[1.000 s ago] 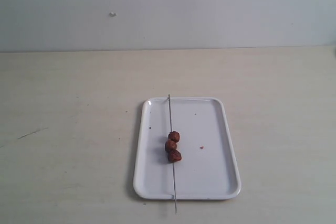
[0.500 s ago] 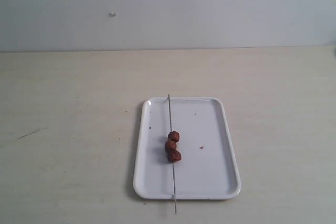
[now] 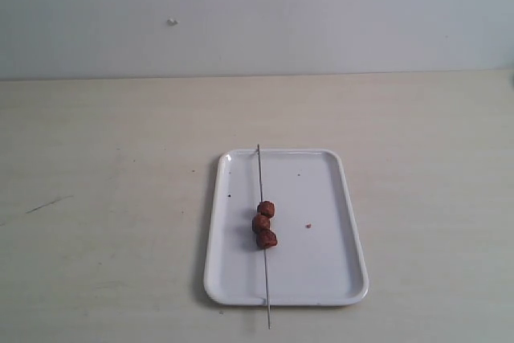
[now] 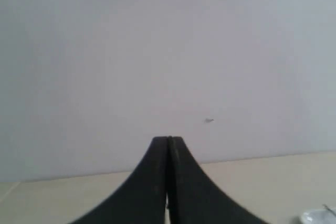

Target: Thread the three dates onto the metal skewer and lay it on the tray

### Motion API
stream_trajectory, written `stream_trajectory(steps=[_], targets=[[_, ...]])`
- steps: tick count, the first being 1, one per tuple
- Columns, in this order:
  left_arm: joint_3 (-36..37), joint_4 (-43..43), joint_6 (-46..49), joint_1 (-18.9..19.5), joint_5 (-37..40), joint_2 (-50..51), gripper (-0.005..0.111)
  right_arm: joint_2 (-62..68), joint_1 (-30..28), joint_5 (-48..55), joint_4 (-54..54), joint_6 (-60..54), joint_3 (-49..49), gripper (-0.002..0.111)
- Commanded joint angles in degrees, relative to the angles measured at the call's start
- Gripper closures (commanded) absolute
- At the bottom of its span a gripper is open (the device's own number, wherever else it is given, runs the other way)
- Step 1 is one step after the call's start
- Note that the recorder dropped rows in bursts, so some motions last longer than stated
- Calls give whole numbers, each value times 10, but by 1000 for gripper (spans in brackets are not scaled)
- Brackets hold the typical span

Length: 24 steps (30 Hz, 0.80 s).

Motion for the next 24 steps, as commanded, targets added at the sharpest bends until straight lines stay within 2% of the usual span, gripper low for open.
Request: stream_trajectory(steps=[1,4,7,13,24], targets=[[4,347,-380,1,138,-4,107,-3,1,1,-2,-5,3,108],[21,567,-676,1,185,-4,107,-3,1,1,-2,-5,3,108],[38,670,-845,1,185,-4,107,-3,1,1,-2,-5,3,108],[38,676,-868,1,250,-4,107,-3,1,1,-2,-5,3,108],[38,676,-868,1,252,-4,107,-3,1,1,-2,-5,3,108]])
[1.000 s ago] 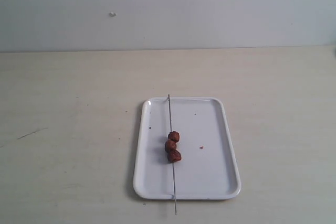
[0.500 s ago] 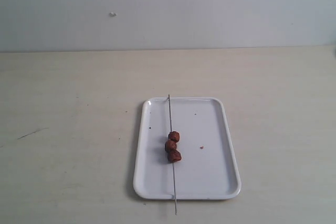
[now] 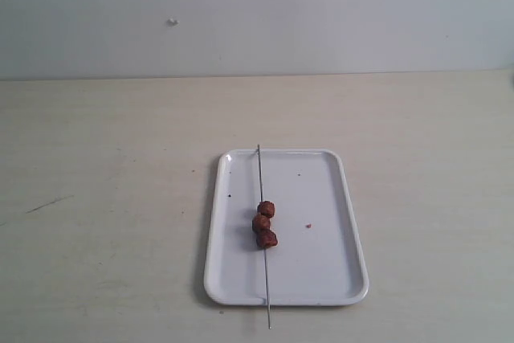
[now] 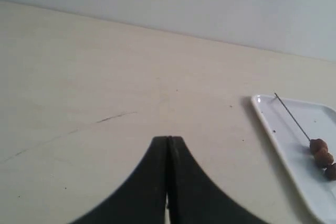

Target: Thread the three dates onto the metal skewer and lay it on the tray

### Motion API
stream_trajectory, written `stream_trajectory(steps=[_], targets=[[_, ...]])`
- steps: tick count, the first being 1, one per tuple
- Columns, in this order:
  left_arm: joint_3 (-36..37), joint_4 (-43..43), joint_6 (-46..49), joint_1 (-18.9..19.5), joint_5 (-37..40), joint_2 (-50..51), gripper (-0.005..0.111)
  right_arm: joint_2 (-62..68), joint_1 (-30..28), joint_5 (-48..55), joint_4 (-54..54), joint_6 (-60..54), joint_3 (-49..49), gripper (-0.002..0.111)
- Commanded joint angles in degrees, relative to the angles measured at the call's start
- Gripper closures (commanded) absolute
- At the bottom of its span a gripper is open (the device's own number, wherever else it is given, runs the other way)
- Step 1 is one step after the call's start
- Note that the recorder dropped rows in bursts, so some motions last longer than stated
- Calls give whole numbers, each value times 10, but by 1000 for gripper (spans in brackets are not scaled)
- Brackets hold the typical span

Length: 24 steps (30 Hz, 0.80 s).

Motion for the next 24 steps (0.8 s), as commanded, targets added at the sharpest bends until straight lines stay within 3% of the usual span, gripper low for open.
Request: stream_trajectory(steps=[1,14,20,24], targets=[[2,3,-4,1,1,-4,107,-3,1,1,-2,-5,3,108],[2,3,-4,1,1,-4,107,-3,1,1,-2,-7,3,108],[2,3,-4,1,1,-4,107,-4,-1,-16,-52,-40,3,108],[2,3,-4,1,1,-4,107,-4,-95,0,-123,-25,19,108]])
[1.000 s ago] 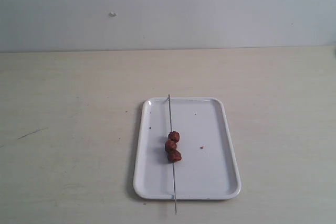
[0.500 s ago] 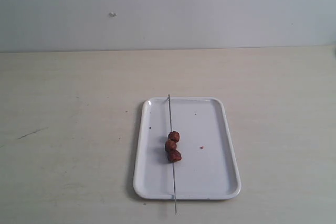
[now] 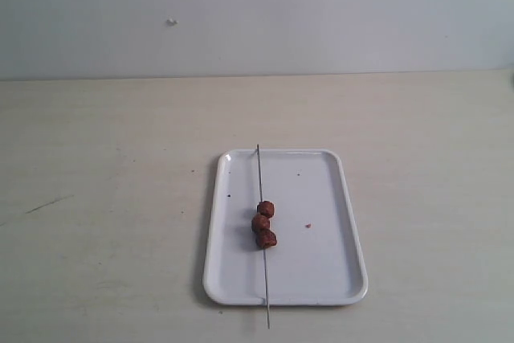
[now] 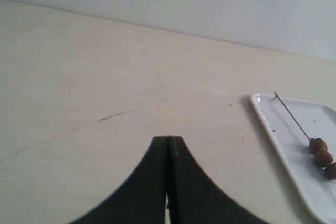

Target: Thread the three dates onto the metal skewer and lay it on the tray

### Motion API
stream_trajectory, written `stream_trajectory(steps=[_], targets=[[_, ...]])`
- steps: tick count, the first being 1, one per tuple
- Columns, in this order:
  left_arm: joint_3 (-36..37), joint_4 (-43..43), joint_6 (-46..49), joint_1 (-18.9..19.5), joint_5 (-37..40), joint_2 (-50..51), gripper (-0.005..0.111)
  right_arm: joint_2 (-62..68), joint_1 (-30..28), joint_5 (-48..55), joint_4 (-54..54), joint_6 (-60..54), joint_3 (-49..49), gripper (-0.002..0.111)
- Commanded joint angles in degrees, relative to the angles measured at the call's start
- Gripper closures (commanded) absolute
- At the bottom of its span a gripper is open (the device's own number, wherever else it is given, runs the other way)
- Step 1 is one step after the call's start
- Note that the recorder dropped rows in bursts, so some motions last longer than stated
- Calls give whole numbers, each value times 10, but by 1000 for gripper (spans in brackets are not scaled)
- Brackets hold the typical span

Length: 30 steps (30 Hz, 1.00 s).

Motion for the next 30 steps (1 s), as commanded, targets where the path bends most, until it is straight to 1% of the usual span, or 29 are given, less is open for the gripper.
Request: stream_trajectory(steps=[1,3,5,6,11,15,16,18,20,22,23,26,30], targets=[[2,3,-3,1,-1,-4,107,-4,-123,4,-50,24,29,108],[2,3,-3,1,-1,-4,107,-11,-186,0,-50,38,51,108],[2,3,-3,1,-1,-4,107,-13,-223,-7,-50,51,70,108],[2,3,-3,1,-1,-4,107,-13,-232,-8,-50,57,78,108],[2,3,-3,1,-1,-4,107,-13,-234,-4,-50,105,91,108],[2,3,-3,1,-1,-4,107,-13,-234,-10,-64,104,97,108],[2,3,-3,1,-1,-4,107,-13,-234,-5,-88,118,98,108],[2,3,-3,1,-1,-4,107,-13,-234,-3,-165,184,103,108],[2,3,-3,1,-1,-4,107,-13,-234,-5,-270,296,114,108],[2,3,-2,1,-2,-4,107,-13,-234,-7,-336,388,127,108],[2,3,0,1,-2,-4,107,-15,-234,-10,-354,413,136,108],[2,3,0,1,-2,-4,107,-15,-234,-22,-364,421,140,108],[2,3,0,1,-2,-4,107,-15,-234,-9,-366,419,140,108]])
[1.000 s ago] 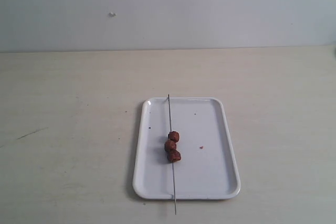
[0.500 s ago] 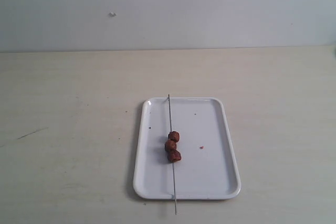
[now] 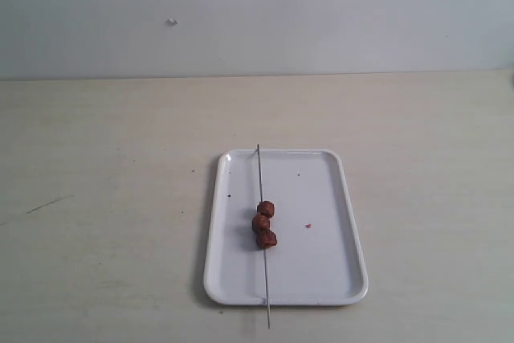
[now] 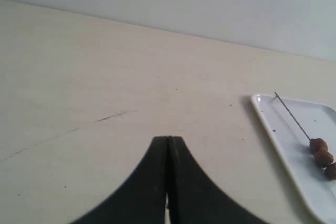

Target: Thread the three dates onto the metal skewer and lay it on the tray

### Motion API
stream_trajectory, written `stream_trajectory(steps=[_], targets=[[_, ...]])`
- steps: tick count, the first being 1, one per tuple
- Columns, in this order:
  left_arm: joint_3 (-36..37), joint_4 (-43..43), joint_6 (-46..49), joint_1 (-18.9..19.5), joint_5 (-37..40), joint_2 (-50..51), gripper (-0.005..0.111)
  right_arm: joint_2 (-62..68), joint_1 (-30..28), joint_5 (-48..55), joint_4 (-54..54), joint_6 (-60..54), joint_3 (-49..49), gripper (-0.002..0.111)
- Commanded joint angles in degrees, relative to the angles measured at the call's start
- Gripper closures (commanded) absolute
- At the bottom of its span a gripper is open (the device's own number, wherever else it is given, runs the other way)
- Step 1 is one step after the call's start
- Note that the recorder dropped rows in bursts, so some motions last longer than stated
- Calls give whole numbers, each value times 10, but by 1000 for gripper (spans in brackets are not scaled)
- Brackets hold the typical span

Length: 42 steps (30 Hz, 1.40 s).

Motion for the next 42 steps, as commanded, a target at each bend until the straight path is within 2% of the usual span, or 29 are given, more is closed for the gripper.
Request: stream_trajectory(steps=[1,6,42], targets=[[2,3,0,1,-2,-4,107,-5,-3,-1,-13,5,3,108],[2,3,0,1,-2,-4,107,-5,-3,32,-29,3,3,108],[2,3,0,1,-2,-4,107,-5,-3,31,-28,5,3,108]])
